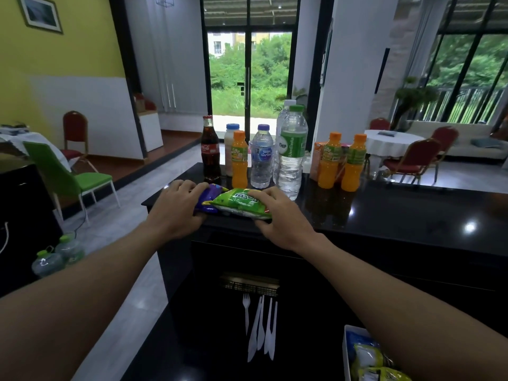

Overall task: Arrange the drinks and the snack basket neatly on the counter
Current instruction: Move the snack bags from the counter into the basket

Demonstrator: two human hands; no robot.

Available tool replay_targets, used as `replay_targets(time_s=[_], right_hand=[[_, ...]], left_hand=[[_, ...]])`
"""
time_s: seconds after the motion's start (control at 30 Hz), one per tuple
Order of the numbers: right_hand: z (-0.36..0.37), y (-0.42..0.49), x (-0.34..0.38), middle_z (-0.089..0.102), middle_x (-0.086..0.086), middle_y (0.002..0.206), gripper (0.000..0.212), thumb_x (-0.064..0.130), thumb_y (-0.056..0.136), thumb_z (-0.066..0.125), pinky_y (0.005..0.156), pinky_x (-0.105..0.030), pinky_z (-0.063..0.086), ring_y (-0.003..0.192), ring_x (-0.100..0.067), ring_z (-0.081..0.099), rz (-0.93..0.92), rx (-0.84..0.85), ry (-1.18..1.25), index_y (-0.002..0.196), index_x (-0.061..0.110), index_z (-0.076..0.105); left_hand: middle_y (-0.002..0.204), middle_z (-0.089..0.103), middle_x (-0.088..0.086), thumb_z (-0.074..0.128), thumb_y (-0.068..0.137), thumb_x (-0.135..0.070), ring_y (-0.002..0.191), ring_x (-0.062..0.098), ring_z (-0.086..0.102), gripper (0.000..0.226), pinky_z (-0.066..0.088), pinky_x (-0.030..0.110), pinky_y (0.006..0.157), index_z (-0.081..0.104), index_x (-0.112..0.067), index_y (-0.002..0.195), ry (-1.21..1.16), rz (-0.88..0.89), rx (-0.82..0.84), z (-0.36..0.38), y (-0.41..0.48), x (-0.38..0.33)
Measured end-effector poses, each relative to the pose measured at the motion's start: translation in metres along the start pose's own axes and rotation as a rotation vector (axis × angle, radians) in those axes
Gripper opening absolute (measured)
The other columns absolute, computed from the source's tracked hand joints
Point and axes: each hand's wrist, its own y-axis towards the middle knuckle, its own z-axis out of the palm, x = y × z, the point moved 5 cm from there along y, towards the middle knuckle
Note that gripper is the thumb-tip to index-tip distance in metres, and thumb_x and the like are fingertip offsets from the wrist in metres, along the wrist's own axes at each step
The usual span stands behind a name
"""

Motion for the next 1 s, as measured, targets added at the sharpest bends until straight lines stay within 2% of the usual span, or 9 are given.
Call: replay_targets(time_s=[0.17, 0.33, 0.5, 0.6, 0.7, 0.8, 0.9, 1.0], right_hand=[[-0.019, -0.024, 0.002, 0.061, -0.004, 0.126, 0.067, 0.019, 0.082, 0.074, 0.093, -0.037, 0.049, 0.114, -0.024, 0.055, -0.034, -0.050, 0.015, 0.145, 0.022, 0.053], [-0.042, -0.057, 0.002, 0.059, -0.003, 0.134, 0.068, 0.014, 0.077, 0.079, 0.095, -0.039, 0.053, 0.116, -0.025, 0.060, -0.080, -0.070, 0.058, 0.141, 0.017, 0.057], [-0.068, -0.095, -0.009, 0.056, -0.004, 0.127, 0.063, 0.014, 0.077, 0.077, 0.086, -0.046, 0.055, 0.106, -0.029, 0.063, -0.065, -0.075, 0.046, 0.138, 0.013, 0.058], [-0.087, -0.126, -0.019, 0.056, -0.003, 0.124, 0.061, 0.015, 0.078, 0.075, 0.084, -0.045, 0.055, 0.104, -0.028, 0.063, -0.057, -0.084, 0.035, 0.136, 0.013, 0.058], [-0.106, -0.159, -0.031, 0.056, -0.004, 0.123, 0.064, 0.016, 0.078, 0.074, 0.083, -0.044, 0.055, 0.102, -0.029, 0.064, -0.027, -0.079, 0.033, 0.140, 0.018, 0.055], [-0.120, -0.193, -0.048, 0.054, -0.003, 0.120, 0.066, 0.019, 0.082, 0.072, 0.078, -0.043, 0.055, 0.092, -0.028, 0.064, 0.018, -0.050, 0.046, 0.144, 0.025, 0.051], [-0.127, -0.231, -0.069, 0.050, -0.001, 0.119, 0.050, 0.024, 0.086, 0.071, 0.069, -0.045, 0.053, 0.075, -0.022, 0.059, 0.073, -0.010, 0.080, 0.134, 0.022, 0.057], [-0.129, -0.269, -0.094, 0.049, 0.004, 0.116, 0.040, 0.030, 0.087, 0.072, 0.074, -0.042, 0.053, 0.085, -0.019, 0.060, 0.152, 0.050, 0.066, 0.123, 0.019, 0.059]], left_hand=[[0.130, 0.053, 0.006, 0.066, 0.082, -0.048, 0.112, 0.027, 0.057, 0.077, 0.052, 0.039, 0.086, 0.036, -0.021, 0.147, -0.038, -0.016, -0.013, -0.017, -0.020, -0.017], [0.126, 0.051, 0.002, 0.066, 0.080, -0.053, 0.105, 0.023, 0.058, 0.078, 0.054, 0.036, 0.077, 0.036, -0.024, 0.146, -0.035, 0.002, 0.001, -0.031, -0.037, -0.040], [0.126, 0.052, 0.003, 0.065, 0.079, -0.051, 0.099, 0.023, 0.060, 0.073, 0.050, 0.031, 0.071, 0.045, -0.023, 0.143, -0.006, 0.107, -0.032, -0.045, -0.051, -0.081], [0.130, 0.047, 0.000, 0.064, 0.080, -0.051, 0.089, 0.020, 0.062, 0.069, 0.043, 0.026, 0.063, 0.050, -0.020, 0.140, -0.003, 0.163, -0.032, -0.047, -0.062, -0.114], [0.128, 0.047, -0.002, 0.055, 0.080, -0.055, 0.081, 0.019, 0.062, 0.069, 0.044, 0.026, 0.060, 0.051, -0.020, 0.139, 0.000, 0.195, -0.018, -0.048, -0.073, -0.152], [0.126, 0.046, -0.006, 0.047, 0.081, -0.060, 0.077, 0.018, 0.062, 0.070, 0.053, 0.033, 0.059, 0.049, -0.022, 0.140, -0.030, 0.219, 0.038, -0.043, -0.085, -0.192], [0.127, 0.044, -0.008, 0.049, 0.085, -0.057, 0.079, 0.022, 0.064, 0.069, 0.054, 0.038, 0.063, 0.043, -0.024, 0.145, -0.076, 0.246, 0.123, -0.024, -0.095, -0.231], [0.129, 0.043, -0.008, 0.045, 0.083, -0.063, 0.086, 0.028, 0.066, 0.074, 0.052, 0.040, 0.071, 0.037, -0.026, 0.147, -0.167, 0.221, 0.227, 0.004, -0.104, -0.268]])
